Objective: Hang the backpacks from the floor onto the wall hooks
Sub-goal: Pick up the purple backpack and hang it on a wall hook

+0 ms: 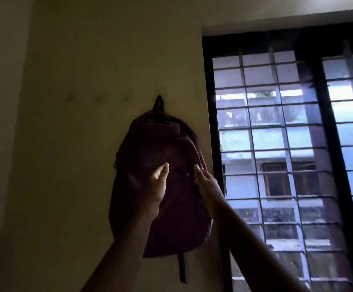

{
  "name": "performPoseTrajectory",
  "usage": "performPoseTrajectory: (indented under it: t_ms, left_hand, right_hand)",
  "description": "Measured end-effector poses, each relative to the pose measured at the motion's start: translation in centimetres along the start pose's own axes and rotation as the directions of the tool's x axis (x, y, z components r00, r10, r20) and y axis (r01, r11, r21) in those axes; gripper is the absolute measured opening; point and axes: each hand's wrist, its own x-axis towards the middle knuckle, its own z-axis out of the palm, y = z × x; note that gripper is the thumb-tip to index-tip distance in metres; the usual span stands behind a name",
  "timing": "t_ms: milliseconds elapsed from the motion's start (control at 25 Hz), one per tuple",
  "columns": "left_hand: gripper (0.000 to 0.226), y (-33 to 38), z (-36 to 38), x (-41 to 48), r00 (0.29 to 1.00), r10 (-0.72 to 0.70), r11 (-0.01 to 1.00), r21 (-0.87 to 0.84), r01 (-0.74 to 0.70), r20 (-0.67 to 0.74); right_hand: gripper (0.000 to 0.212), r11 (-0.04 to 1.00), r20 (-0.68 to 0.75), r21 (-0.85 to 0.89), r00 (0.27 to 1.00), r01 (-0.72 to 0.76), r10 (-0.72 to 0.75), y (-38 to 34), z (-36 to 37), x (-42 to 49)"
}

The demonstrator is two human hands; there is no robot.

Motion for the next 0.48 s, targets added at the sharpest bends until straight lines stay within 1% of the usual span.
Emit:
performPoseTrajectory:
  t_ms: [80, 160, 200, 240, 280, 360, 400, 480]
  left_hand:
    - [0.057, -1.5, -0.7, -6.1, 0.996, -0.089, 0.996, -0.012, 0.089, 0.001]
    - [0.060, -3.5, -1.0, -11.4, 0.990, -0.138, 0.990, 0.009, 0.138, 0.010]
    - [0.058, -4.0, -1.1, -14.6, 0.984, -0.178, 0.984, 0.007, 0.178, 0.014]
    - [0.055, -4.3, -1.2, -17.6, 0.974, -0.225, 0.974, 0.008, 0.225, 0.014]
    - [0.054, -4.7, -1.3, -20.8, 0.961, -0.276, 0.961, 0.014, 0.276, 0.024]
    - [0.054, -5.4, -1.4, -27.2, 0.922, -0.386, 0.923, 0.028, 0.385, 0.039]
    - [0.053, -5.8, -1.3, -30.3, 0.892, -0.450, 0.893, 0.040, 0.449, 0.036]
    - [0.051, -7.2, -0.8, -35.5, 0.847, -0.531, 0.847, 0.053, 0.529, 0.025]
  right_hand:
    - [0.051, 0.995, 0.002, -0.015, 0.995, -0.102, 0.102, 1.5, -1.4, -5.5]
    - [0.070, 0.986, 0.056, -0.072, 0.987, -0.147, 0.151, 3.3, -2.2, -10.4]
    - [0.081, 0.980, 0.060, -0.084, 0.981, -0.178, 0.184, 3.8, -2.9, -13.6]
    - [0.084, 0.971, 0.042, -0.075, 0.972, -0.227, 0.231, 4.2, -3.5, -16.7]
    - [0.078, 0.958, 0.022, -0.050, 0.958, -0.283, 0.285, 4.6, -4.1, -20.2]
    - [0.055, 0.919, 0.019, 0.005, 0.919, -0.394, 0.394, 5.3, -5.7, -27.0]
    - [0.043, 0.884, 0.009, 0.018, 0.884, -0.467, 0.467, 5.8, -6.7, -30.3]
    - [0.033, 0.817, 0.003, 0.021, 0.818, -0.576, 0.576, 6.5, -8.7, -35.6]
